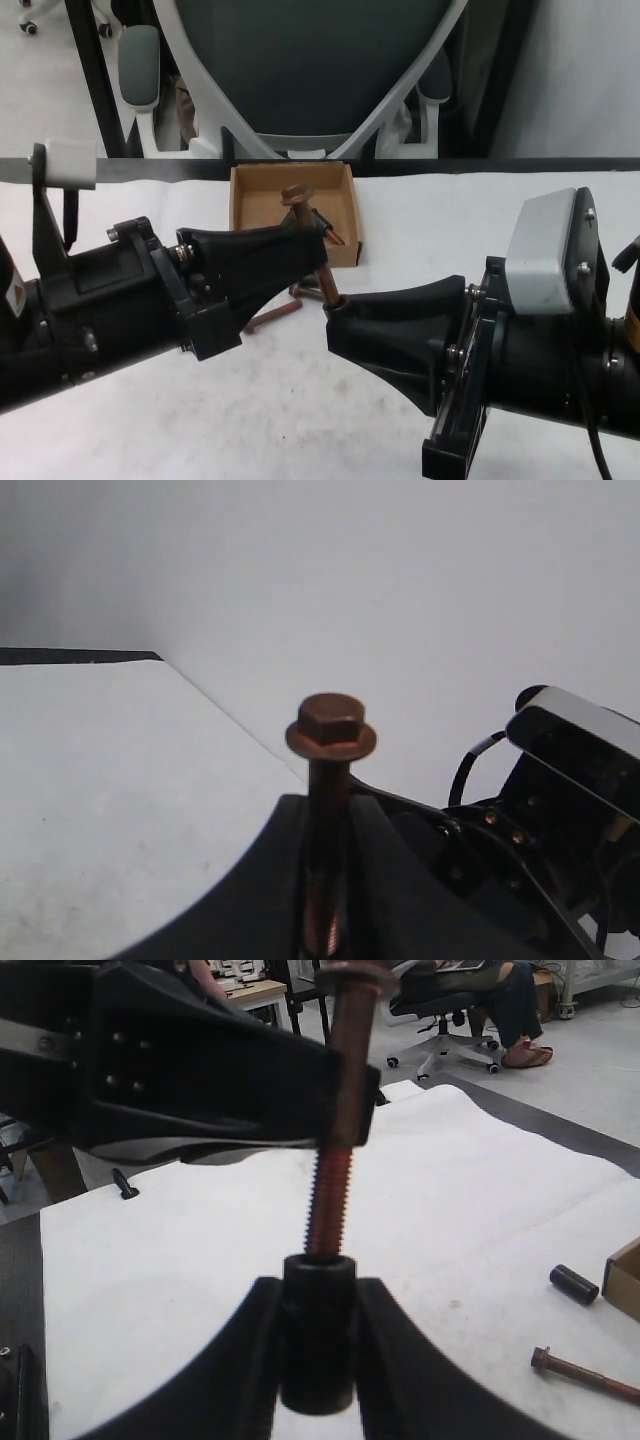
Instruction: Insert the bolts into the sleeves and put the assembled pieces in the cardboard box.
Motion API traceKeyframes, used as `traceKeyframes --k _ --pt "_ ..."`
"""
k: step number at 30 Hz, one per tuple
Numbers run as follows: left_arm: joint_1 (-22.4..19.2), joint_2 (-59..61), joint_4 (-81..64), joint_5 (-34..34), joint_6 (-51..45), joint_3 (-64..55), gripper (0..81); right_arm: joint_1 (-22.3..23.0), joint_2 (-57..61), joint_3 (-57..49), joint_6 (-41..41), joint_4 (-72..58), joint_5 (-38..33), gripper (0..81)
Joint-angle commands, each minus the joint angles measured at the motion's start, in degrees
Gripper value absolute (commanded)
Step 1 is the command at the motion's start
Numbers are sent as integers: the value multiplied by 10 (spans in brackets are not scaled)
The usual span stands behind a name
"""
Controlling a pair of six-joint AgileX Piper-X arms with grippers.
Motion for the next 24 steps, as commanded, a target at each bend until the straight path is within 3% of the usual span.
traceKeyframes --k 1,6,24 --pt "-2 -1 1 -3 4 -1 8 1 -2 -4 -3 -15 1 3" --pt "-2 -1 7 45 4 -1 8 1 -2 -4 -3 -34 1 3" --pt "-2 -1 16 61 1 -1 12 0 -2 -4 -3 -70 1 3"
